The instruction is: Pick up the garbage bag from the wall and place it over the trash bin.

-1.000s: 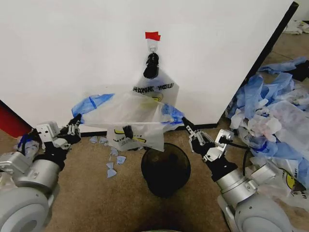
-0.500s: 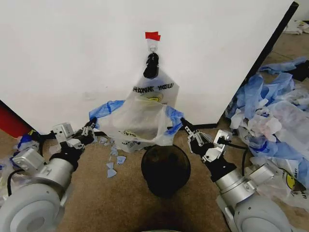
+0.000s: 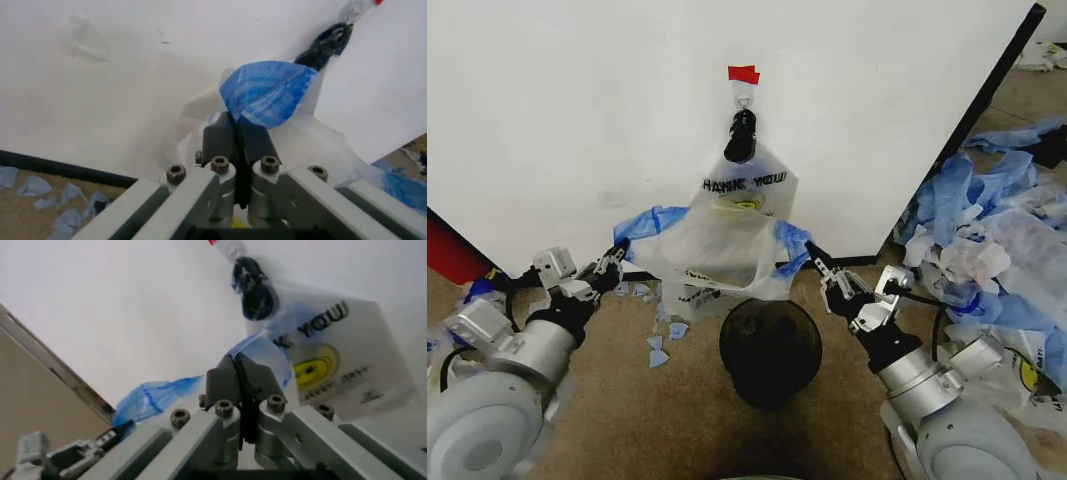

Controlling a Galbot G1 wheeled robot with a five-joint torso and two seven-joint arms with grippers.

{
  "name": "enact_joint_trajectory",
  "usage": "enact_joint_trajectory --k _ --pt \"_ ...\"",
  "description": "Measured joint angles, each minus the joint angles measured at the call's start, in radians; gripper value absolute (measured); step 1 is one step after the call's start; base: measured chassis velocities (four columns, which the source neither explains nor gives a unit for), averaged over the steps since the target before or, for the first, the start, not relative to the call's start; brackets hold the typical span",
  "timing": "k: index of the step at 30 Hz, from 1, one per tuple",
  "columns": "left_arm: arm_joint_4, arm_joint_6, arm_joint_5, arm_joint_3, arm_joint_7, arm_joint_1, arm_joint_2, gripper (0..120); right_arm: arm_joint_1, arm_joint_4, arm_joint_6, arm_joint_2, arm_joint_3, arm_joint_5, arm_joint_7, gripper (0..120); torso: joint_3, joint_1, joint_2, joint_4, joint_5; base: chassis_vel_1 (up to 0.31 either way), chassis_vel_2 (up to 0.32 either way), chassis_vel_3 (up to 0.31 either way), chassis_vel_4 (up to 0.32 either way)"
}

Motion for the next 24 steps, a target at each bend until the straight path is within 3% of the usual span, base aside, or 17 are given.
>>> enact_joint_trajectory --k 4,6,10,14,24 --pt "0.000 -0.015 -0.036 -0.002 0.000 -0.011 0.004 0 0.045 0.000 0.009 -0.005 -0.014 0.026 -0.006 0 0.000 0.000 0.000 -0.0002 0.0000 0.000 0.000 0.000 0.000" --pt "0.000 -0.024 -0.069 -0.010 0.000 -0.029 0.006 0 0.089 0.000 0.010 -0.011 -0.030 0.040 -0.007 0 0.000 0.000 0.000 0.0010 0.0001 0.000 0.000 0.000 0.000" --pt "0.000 -0.032 -0.132 0.038 -0.007 -0.114 0.023 0 0.130 0.000 0.013 -0.024 -0.035 0.053 -0.007 0 0.000 0.000 0.000 0.0001 -0.0002 0.000 0.000 0.000 0.000" --pt "0.000 -0.032 -0.209 0.148 -0.011 -0.234 0.040 0 0.135 0.000 0.019 -0.037 -0.016 0.056 -0.007 0 0.000 0.000 0.000 -0.0006 -0.0001 0.000 0.000 0.000 0.000" --pt "0.000 -0.010 -0.376 0.180 -0.054 -0.310 0.036 0 0.126 -0.002 0.021 -0.051 -0.008 0.080 -0.006 0 0.000 0.000 0.000 0.0001 0.0001 0.000 0.000 0.000 0.000"
